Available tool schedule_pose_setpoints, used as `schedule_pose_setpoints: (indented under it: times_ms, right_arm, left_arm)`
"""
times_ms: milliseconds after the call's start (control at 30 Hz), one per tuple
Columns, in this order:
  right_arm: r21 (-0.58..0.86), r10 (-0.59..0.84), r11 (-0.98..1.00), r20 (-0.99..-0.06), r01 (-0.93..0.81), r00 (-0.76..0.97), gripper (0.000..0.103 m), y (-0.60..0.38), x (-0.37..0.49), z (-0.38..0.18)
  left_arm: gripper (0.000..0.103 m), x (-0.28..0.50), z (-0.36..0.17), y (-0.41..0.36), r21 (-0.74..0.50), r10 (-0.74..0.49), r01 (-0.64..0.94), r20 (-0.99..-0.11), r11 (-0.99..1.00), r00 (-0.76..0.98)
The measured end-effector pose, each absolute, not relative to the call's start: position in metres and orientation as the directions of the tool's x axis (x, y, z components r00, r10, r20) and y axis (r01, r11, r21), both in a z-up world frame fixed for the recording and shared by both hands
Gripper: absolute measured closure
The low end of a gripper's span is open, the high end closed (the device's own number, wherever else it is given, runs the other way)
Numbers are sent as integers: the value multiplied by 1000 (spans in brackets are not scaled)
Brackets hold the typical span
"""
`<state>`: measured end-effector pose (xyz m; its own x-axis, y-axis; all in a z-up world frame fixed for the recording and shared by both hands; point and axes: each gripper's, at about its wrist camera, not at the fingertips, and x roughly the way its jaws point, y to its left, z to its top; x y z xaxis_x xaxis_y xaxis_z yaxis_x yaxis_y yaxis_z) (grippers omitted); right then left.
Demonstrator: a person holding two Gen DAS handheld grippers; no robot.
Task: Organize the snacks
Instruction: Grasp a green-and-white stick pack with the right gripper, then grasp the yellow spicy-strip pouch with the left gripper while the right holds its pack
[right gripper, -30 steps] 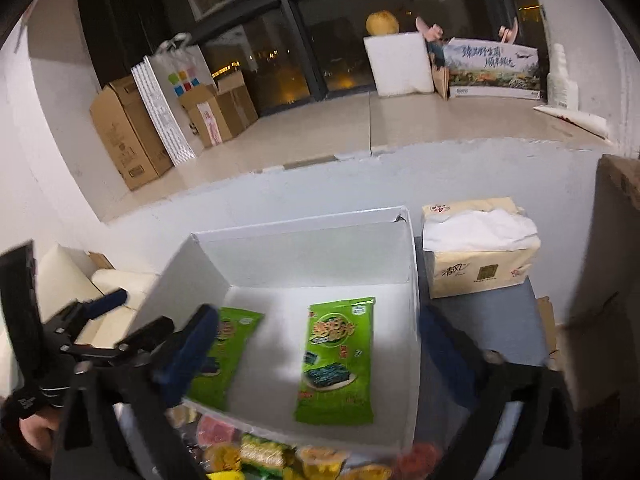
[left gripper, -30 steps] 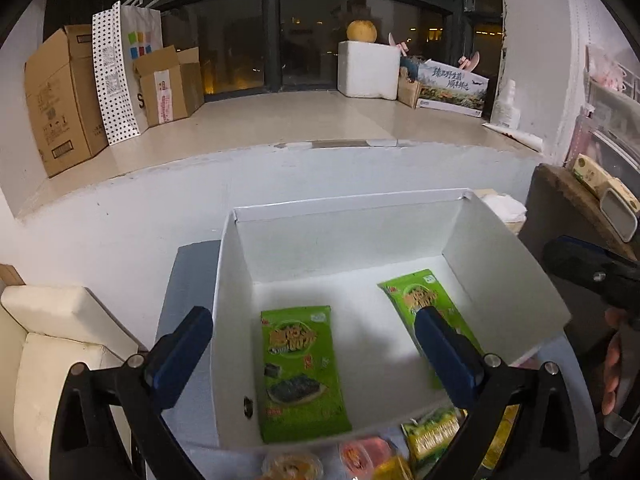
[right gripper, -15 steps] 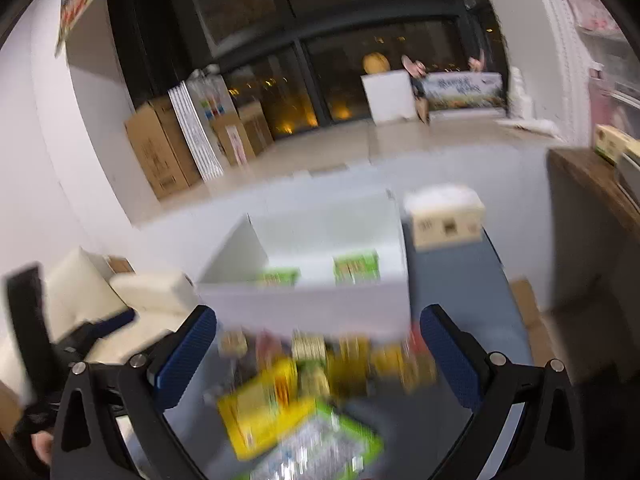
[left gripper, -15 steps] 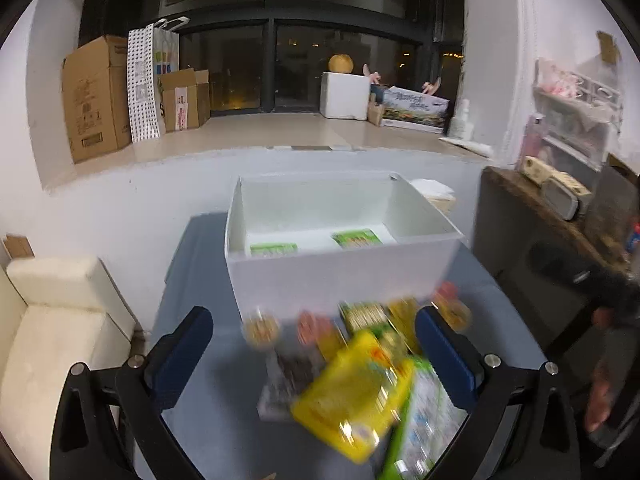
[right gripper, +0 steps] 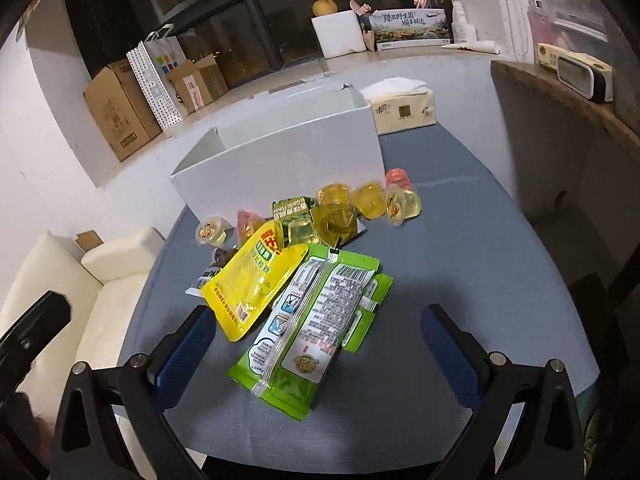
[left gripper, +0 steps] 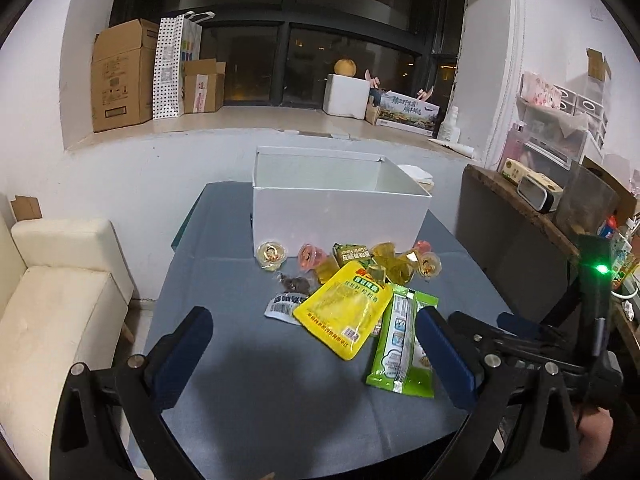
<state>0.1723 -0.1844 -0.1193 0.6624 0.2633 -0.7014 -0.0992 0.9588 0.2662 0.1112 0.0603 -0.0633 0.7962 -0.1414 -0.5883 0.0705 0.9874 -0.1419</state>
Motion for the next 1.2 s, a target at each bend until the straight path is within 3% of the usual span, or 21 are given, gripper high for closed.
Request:
schedule_pose_setpoints:
  times_ms: [267,433,500,567,667,1000,1200]
  right_arm:
    - [261,183,964,-800,57,571,0,-161,203,-158]
    - [148,80,985,-840,86,537,1,-133,221,-183]
    - [134,77,988,-857,77,510,18,-127,224,-193]
    - [77,27,994,-844,71,536,28,-122,218,-194]
    - [107,57,992,-840,61,539,30,-128,213,-192]
    - [269,198,963,-782,34,591,31,-177,190,-159]
    - [282,187,959,-700,27,689,31,-212,171,-121]
  left_arm:
    - [0,107,-67,72,-134,-148,85,-578,987,803]
    - [0,110,-75,73,-138,-161,98,-589,986,792]
    - [0,113,-79,74,-138,-157,92,-599,986,785]
    - [0,115,-83,76,-138,-157,92,-604,986,781]
    - [0,119,-90,80,-158,-164,83,-617,984,770]
    - [0,135,-98,63,-118,-205,168,-628,979,751]
    - [0,160,-111,28,16,-246,340,-660,940,710]
